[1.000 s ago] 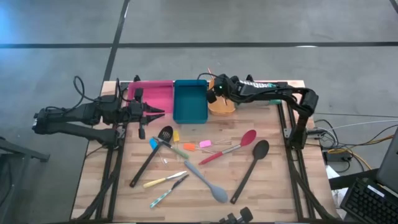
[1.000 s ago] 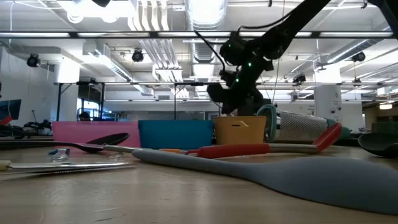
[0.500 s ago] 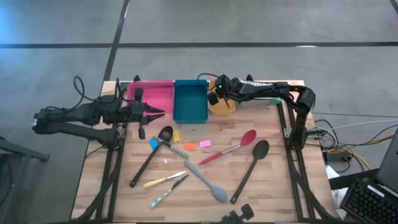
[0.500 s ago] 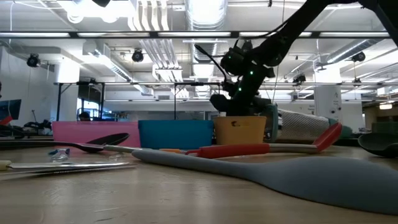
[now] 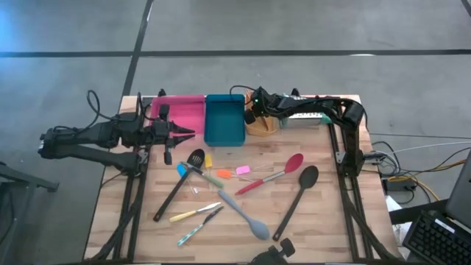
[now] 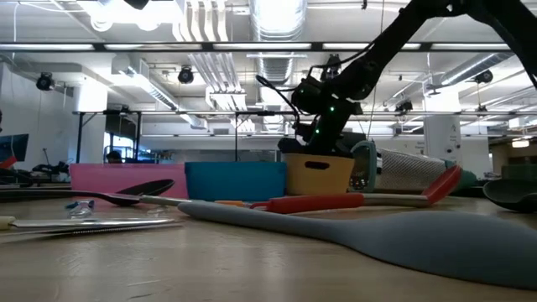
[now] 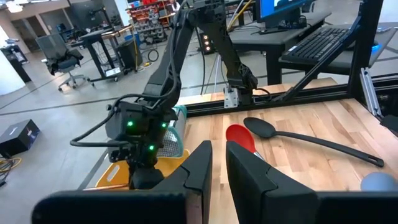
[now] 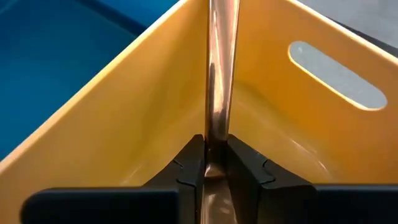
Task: Pick & Place Kitchen Items
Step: Put the gold knife into the yellow bin, then put the red spoon into the pink bin
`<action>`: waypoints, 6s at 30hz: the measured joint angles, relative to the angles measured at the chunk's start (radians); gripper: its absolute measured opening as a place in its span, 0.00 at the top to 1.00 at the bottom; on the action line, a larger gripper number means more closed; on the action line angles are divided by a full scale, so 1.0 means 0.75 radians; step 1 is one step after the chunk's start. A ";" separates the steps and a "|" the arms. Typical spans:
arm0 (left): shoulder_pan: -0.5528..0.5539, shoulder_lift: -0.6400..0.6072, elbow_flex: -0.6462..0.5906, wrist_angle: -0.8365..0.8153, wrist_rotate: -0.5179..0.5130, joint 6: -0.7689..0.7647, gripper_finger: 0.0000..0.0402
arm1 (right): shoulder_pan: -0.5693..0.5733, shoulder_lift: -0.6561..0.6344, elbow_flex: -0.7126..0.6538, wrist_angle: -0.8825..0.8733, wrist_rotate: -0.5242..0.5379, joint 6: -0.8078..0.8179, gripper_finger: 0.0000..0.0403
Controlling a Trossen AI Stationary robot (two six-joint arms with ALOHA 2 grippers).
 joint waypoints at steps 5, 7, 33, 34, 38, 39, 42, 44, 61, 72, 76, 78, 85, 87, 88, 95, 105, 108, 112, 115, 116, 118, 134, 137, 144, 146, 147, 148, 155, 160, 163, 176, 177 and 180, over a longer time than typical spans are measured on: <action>0.000 0.000 0.000 -0.001 0.000 0.000 0.87 | -0.002 -0.007 0.034 -0.092 -0.017 -0.042 0.76; 0.000 0.000 0.000 -0.001 0.000 -0.001 0.87 | 0.000 -0.023 0.054 -0.135 -0.016 -0.045 0.73; 0.000 0.000 0.000 -0.002 0.000 -0.001 0.87 | 0.165 -0.503 0.082 -0.372 -0.152 -0.092 0.59; -0.001 0.000 0.000 -0.002 0.000 -0.001 0.87 | 0.185 -0.528 0.081 -0.392 -0.159 -0.100 0.60; -0.001 0.000 0.000 -0.002 0.000 0.000 0.87 | 0.291 -0.624 0.080 -0.464 -0.176 -0.106 0.66; 0.000 0.001 0.000 -0.002 0.000 0.000 0.87 | 0.322 -0.643 0.080 -0.494 -0.177 -0.106 0.67; 0.000 0.000 0.000 -0.002 0.000 0.000 0.87 | 0.412 -0.699 0.080 -0.571 -0.176 -0.106 0.72; 0.000 0.001 0.000 -0.002 0.000 -0.001 0.87 | 0.472 -0.739 0.080 -0.618 -0.177 -0.106 0.75; 0.000 0.000 0.000 -0.002 0.000 0.000 0.87 | 0.855 -1.033 0.013 -0.893 -0.176 -0.070 0.98; 0.000 0.000 0.000 0.001 0.000 0.000 0.87 | 0.986 -1.288 -0.233 -0.709 -0.178 -0.045 0.98; 0.000 0.001 0.000 0.004 0.000 0.035 0.87 | 0.997 -1.404 -0.388 -0.619 -0.179 -0.078 0.98; 0.000 0.002 0.000 0.000 0.000 0.036 0.87 | 0.997 -1.467 -0.463 -0.605 -0.181 -0.080 0.98; -0.001 0.009 0.000 -0.001 0.000 0.022 0.87 | 0.998 -1.713 -0.707 -0.480 -0.257 -0.101 0.98; -0.001 0.012 -0.001 0.008 0.000 0.022 0.87 | 0.998 -1.783 -0.765 -0.433 -0.276 -0.112 0.98; -0.001 0.016 0.000 0.010 0.000 0.022 0.87 | 0.997 -1.816 -0.791 -0.417 -0.282 -0.113 0.98; -0.001 0.019 0.000 -0.016 -0.025 0.009 0.87 | 0.997 -1.991 -0.870 -0.390 -0.283 -0.074 0.98; 0.000 0.062 0.161 -0.510 -0.297 -0.307 0.84 | 0.997 -2.028 -0.898 -0.395 -0.280 -0.071 0.98; 0.000 0.109 0.212 -0.715 -0.303 -0.488 0.80 | 0.997 -2.028 -0.912 -0.395 -0.280 -0.071 0.98; 0.000 0.189 0.219 -0.946 -0.272 -0.692 0.72 | 0.997 -2.028 -0.937 -0.398 -0.280 -0.071 0.98; 0.000 0.254 0.218 -1.003 -0.160 -0.684 0.68 | 0.997 -2.025 -0.945 -0.398 -0.279 -0.071 0.98; 0.000 0.274 0.218 -0.989 -0.120 -0.652 0.67 | 0.997 -2.025 -0.948 -0.398 -0.280 -0.071 0.98; -0.001 0.317 0.218 -0.949 -0.037 -0.560 0.66 | 0.997 -2.025 -0.950 -0.397 -0.275 -0.074 0.98; -0.004 0.689 0.218 -0.799 0.074 -0.166 0.66 | 0.996 -2.025 -0.950 -0.395 -0.139 -0.121 0.98; -0.004 0.735 0.218 -0.717 0.089 -0.137 0.66 | 0.996 -2.025 -0.950 -0.395 -0.139 -0.121 0.98; -0.004 0.803 0.229 -0.508 0.244 -0.132 0.66 | 0.996 -2.025 -0.951 -0.396 -0.139 -0.120 0.98; -0.004 0.817 0.221 -0.385 0.321 -0.148 0.66 | 0.996 -2.025 -0.950 -0.395 -0.139 -0.120 0.98; -0.005 0.830 0.220 -0.316 0.351 -0.167 0.66 | 0.996 -2.025 -0.950 -0.395 -0.139 -0.120 0.98; -0.006 0.845 0.220 -0.247 0.374 -0.186 0.66 | 0.996 -2.025 -0.950 -0.395 -0.139 -0.120 0.98; -0.008 1.007 0.229 0.191 0.372 -0.283 0.66 | 0.996 -2.025 -0.950 -0.389 -0.139 -0.120 0.98; -0.009 1.130 0.314 0.166 0.373 -0.283 0.66 | 0.996 -2.025 -0.951 -0.387 -0.138 -0.114 0.98; -0.009 1.151 0.359 0.080 0.391 -0.237 0.66 | 0.996 -2.018 -0.950 -0.376 -0.138 -0.103 0.98; -0.018 0.922 0.266 0.078 0.268 -0.170 0.66 | 0.992 -1.707 -0.950 -0.196 -0.139 -0.152 0.98; -0.018 0.910 0.257 0.077 0.257 -0.169 0.66 | 0.992 -1.661 -0.950 -0.195 -0.139 -0.161 0.98; -0.018 0.879 0.229 0.076 0.232 -0.168 0.66 | 0.992 -1.539 -0.938 -0.184 -0.139 -0.163 0.98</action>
